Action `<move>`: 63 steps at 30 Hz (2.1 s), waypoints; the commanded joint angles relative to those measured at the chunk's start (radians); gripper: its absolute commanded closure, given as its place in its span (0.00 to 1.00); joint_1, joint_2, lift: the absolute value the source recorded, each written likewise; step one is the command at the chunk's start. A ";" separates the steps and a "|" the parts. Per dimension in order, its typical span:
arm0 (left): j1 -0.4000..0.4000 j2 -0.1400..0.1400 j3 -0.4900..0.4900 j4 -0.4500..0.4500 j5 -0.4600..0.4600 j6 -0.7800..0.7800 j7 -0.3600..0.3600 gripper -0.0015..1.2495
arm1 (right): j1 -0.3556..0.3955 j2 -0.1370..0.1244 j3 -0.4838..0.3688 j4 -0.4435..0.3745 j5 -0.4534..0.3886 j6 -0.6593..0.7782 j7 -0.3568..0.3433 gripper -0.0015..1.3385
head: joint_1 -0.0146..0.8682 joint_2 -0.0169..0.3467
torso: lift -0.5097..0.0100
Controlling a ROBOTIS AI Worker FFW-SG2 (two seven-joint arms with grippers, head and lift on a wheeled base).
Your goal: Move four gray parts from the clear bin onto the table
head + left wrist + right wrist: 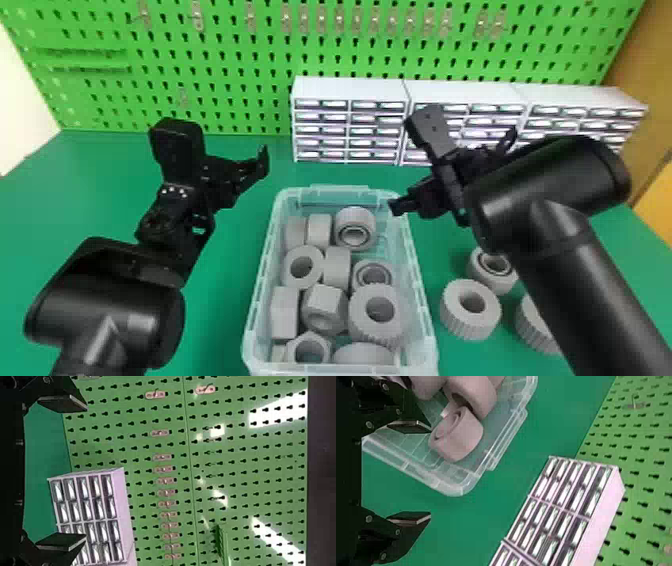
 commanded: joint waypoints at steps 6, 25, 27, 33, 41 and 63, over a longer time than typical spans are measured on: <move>0.000 0.000 -0.004 -0.001 0.014 0.006 0.009 0.11 | -0.010 0.007 0.084 0.003 0.000 0.027 0.000 0.37 | 0.79 0.12 | 0.89; 0.007 -0.011 0.024 -0.001 0.085 0.006 0.019 0.11 | -0.005 0.014 0.137 0.076 -0.033 0.056 0.000 0.37 | 0.79 0.12 | 0.89; 0.006 -0.011 0.024 0.001 0.086 0.006 0.019 0.11 | -0.005 0.014 0.142 0.082 -0.033 0.056 0.000 0.37 | 0.79 0.12 | 0.89; 0.009 -0.011 0.024 0.002 0.086 0.006 0.019 0.11 | -0.005 0.014 0.156 0.099 -0.036 0.055 0.000 0.37 | 0.79 0.12 | 0.89; 0.006 -0.011 0.024 0.004 0.081 0.018 0.019 0.11 | -0.007 0.011 0.162 0.109 -0.057 0.051 0.000 0.37 | 0.79 0.12 | 0.89; 0.004 -0.010 0.024 0.004 0.071 0.033 0.016 0.11 | -0.022 0.008 0.168 0.158 -0.200 0.061 0.000 0.37 | 0.79 0.12 | 0.89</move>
